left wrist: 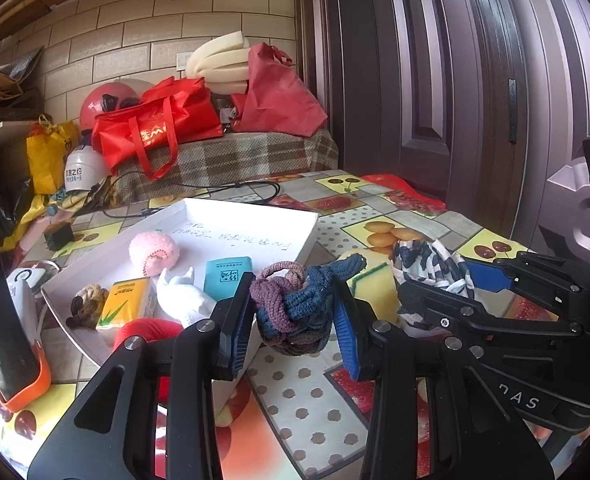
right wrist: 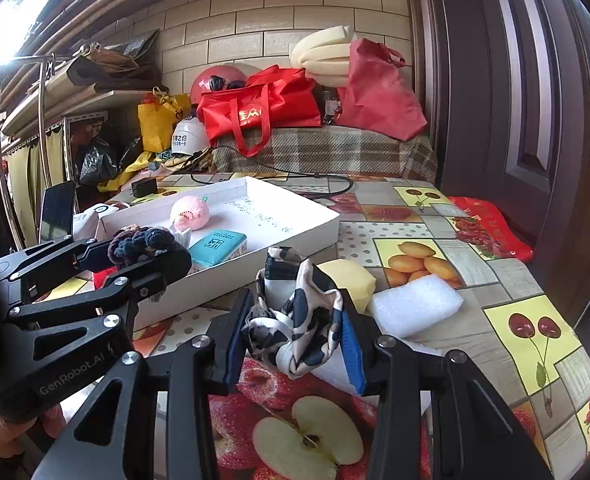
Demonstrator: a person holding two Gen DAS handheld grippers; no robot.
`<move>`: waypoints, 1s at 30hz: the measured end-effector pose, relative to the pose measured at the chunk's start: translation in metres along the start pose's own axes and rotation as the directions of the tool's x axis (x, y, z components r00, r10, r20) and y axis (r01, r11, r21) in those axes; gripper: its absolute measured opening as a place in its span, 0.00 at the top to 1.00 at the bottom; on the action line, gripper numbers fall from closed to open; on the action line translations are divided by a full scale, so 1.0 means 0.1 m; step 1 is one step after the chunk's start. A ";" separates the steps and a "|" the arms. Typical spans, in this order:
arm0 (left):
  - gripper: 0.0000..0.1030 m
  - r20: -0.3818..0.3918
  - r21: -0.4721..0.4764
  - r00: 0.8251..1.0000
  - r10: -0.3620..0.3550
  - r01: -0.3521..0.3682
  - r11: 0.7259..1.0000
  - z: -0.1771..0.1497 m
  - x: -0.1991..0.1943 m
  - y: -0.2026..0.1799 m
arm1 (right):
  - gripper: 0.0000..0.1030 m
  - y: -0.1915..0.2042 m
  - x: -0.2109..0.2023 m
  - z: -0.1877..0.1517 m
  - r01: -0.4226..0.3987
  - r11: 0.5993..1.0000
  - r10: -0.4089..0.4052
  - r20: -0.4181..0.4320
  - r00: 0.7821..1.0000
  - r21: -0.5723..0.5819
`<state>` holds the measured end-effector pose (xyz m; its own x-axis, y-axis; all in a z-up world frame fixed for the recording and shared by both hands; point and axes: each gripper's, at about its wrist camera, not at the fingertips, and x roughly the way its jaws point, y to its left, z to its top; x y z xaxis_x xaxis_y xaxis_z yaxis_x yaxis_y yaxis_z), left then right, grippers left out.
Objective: Organize soft objects
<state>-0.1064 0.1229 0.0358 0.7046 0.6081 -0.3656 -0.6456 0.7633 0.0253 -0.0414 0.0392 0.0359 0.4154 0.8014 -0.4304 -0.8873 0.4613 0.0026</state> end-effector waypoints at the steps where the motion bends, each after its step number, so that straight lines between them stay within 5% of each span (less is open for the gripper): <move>1: 0.65 0.003 0.003 1.000 0.004 -0.004 1.000 0.00 0.00 0.00 | 0.59 0.02 0.01 0.01 0.000 1.000 0.000 -0.001 1.000 -0.003; 30: 0.64 0.025 -0.077 0.981 0.193 -0.191 0.979 -0.05 -0.03 0.83 | 0.59 0.40 0.35 0.14 -0.027 0.998 0.026 -0.025 0.999 -0.050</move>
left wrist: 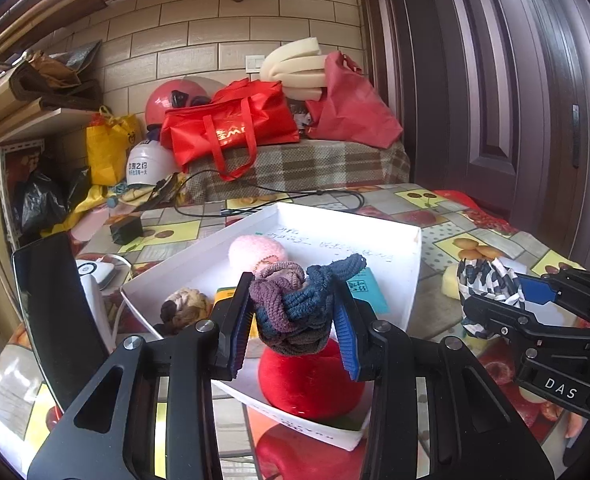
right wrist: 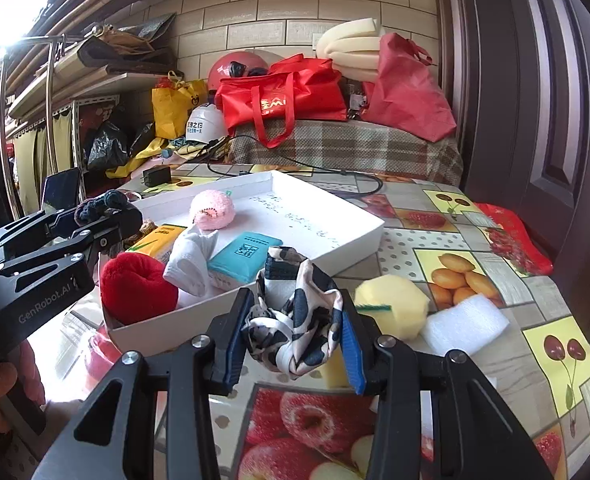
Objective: Organize soft objects
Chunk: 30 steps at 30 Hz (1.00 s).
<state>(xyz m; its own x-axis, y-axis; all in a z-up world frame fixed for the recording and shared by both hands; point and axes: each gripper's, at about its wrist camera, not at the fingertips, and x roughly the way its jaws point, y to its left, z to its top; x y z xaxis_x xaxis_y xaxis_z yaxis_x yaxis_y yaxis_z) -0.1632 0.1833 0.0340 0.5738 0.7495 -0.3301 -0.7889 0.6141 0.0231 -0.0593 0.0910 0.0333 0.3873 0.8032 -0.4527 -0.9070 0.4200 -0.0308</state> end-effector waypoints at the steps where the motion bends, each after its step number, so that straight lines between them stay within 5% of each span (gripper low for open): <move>1: 0.64 -0.001 -0.002 1.000 0.002 -0.002 1.000 0.00 0.01 0.01 | 0.59 0.02 0.01 0.01 -0.001 1.000 0.001 0.000 1.000 -0.003; 30: 0.64 -0.017 -0.040 1.000 -0.024 0.024 0.999 0.01 0.09 0.12 | 0.59 0.13 0.25 0.15 -0.027 0.999 0.027 -0.003 1.000 0.028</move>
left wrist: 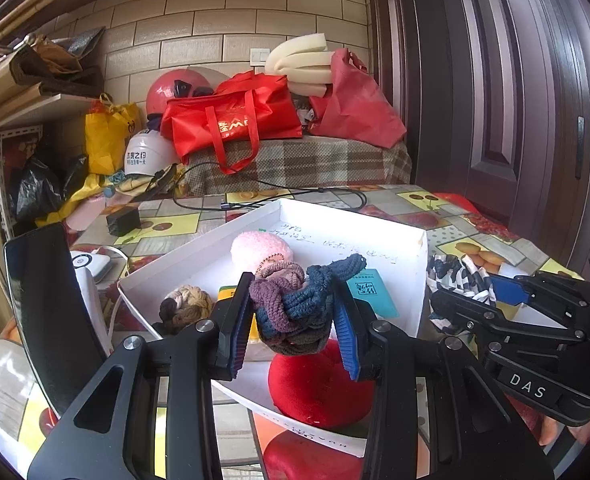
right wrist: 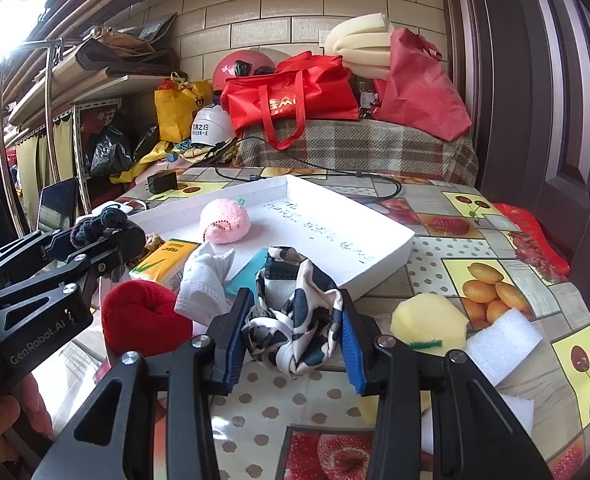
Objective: Organize soft objects
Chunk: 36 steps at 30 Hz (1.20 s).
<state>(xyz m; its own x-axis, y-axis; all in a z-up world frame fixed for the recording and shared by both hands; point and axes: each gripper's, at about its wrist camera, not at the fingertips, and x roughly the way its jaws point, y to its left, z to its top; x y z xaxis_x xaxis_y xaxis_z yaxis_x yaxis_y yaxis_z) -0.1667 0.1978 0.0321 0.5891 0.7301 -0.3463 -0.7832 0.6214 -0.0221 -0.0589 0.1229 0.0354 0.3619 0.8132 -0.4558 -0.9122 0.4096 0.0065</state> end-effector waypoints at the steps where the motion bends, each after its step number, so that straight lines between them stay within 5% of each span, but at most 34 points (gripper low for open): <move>1: 0.64 0.000 -0.004 1.000 -0.003 0.003 1.000 0.00 0.00 0.01 | 0.59 0.00 0.01 0.00 -0.001 1.000 0.001 0.001 1.000 0.001; 16: 0.64 0.034 -0.024 0.996 0.080 -0.079 0.997 0.13 0.26 0.24 | 0.59 -0.04 0.23 0.11 -0.018 0.997 0.019 -0.010 1.000 0.073; 23: 0.64 0.002 -0.093 0.999 0.036 -0.035 0.995 0.18 0.43 0.45 | 0.61 0.03 0.41 0.22 -0.004 0.998 0.004 -0.004 1.000 0.062; 36: 0.64 0.001 -0.089 0.998 0.059 -0.059 0.994 0.27 0.64 0.46 | 0.61 0.08 0.76 0.41 0.042 0.998 -0.041 -0.006 0.999 0.048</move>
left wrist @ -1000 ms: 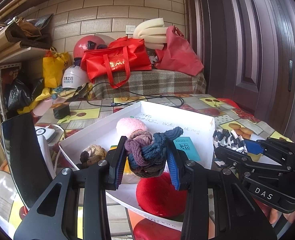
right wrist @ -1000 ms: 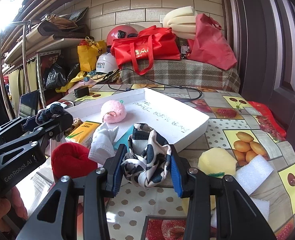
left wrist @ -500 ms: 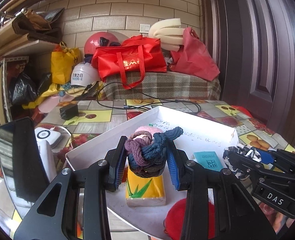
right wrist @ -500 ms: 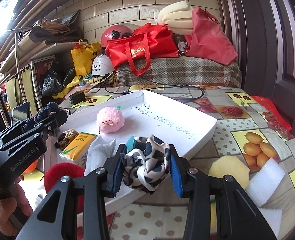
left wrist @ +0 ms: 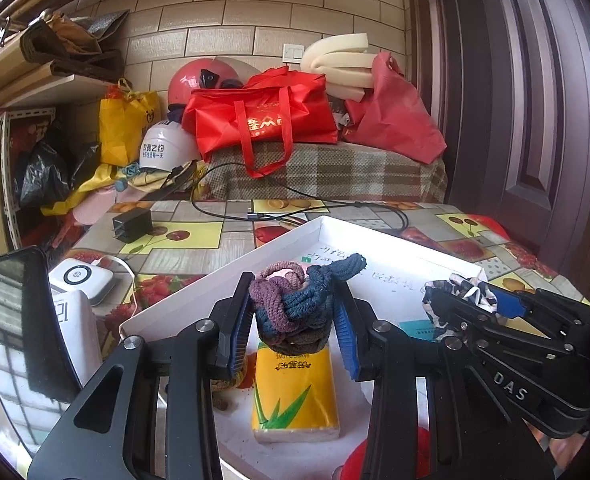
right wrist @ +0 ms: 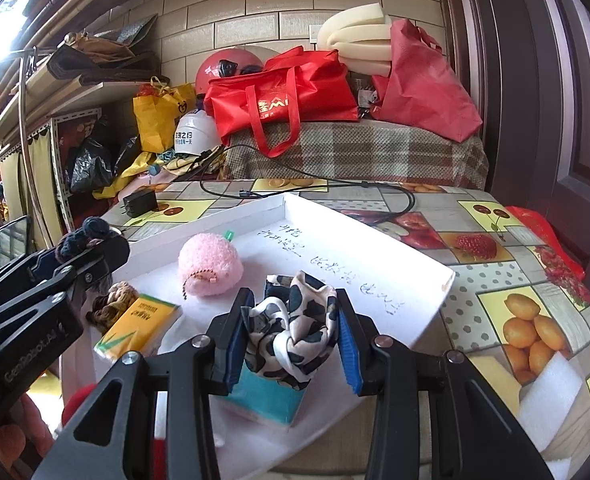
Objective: Organize soft objects
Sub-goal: 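Open both tools to drop the rope and patterned cloth into the box, then move both tools back toward the sponges and foam pads on the table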
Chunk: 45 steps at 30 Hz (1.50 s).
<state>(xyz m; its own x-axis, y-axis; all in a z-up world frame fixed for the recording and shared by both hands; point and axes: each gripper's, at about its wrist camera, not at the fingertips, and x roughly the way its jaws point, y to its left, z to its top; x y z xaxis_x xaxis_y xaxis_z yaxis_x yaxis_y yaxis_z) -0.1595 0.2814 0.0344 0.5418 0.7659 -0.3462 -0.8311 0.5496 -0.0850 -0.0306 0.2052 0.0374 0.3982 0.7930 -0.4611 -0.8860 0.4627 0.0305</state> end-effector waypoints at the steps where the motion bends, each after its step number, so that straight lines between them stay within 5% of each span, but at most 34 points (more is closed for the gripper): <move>1: 0.64 -0.006 -0.011 1.000 0.006 -0.006 1.000 0.01 0.02 0.02 | 0.61 0.00 0.04 0.01 0.001 1.000 -0.001 -0.009 1.000 0.003; 4: 0.60 -0.020 -0.033 0.999 0.029 -0.030 0.999 0.01 0.05 0.07 | 0.59 -0.06 0.14 0.04 0.006 0.999 -0.005 -0.037 0.999 0.032; 6: 0.50 0.003 -0.019 0.999 0.050 -0.050 0.999 0.01 0.01 0.04 | 0.49 -0.11 0.15 0.03 0.001 0.999 0.002 -0.048 0.999 0.053; 8: 0.18 0.032 0.016 0.998 0.062 -0.062 0.998 0.00 -0.04 -0.03 | 0.11 -0.13 0.13 0.03 0.005 0.998 -0.003 -0.039 0.999 0.063; 13: 0.00 0.063 0.009 0.995 0.077 -0.078 0.997 0.00 -0.08 0.01 | 0.09 -0.13 0.12 0.02 0.014 0.997 -0.011 -0.040 0.999 0.070; 21: 0.00 0.061 -0.005 0.996 0.071 -0.070 0.998 0.00 -0.08 0.06 | 0.00 -0.09 0.14 0.03 0.041 0.998 -0.039 -0.045 0.998 0.052; 29: 0.00 0.069 0.017 0.995 0.078 -0.079 0.997 -0.01 -0.11 0.01 | 0.00 0.24 -0.01 0.02 0.066 0.990 -0.061 0.048 0.997 -0.121; 45: 0.00 0.088 -0.010 0.993 0.073 -0.073 0.997 -0.05 -0.23 0.00 | 0.00 0.13 -0.24 -0.04 0.071 0.995 -0.062 0.114 0.992 -0.072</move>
<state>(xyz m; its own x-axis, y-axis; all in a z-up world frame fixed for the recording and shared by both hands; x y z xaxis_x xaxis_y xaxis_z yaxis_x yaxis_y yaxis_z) -0.1724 0.2621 0.0378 0.4882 0.8306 -0.2678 -0.8696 0.4889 -0.0690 -0.0526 0.1909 0.0449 0.4770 0.8027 -0.3579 -0.8705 0.4877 -0.0664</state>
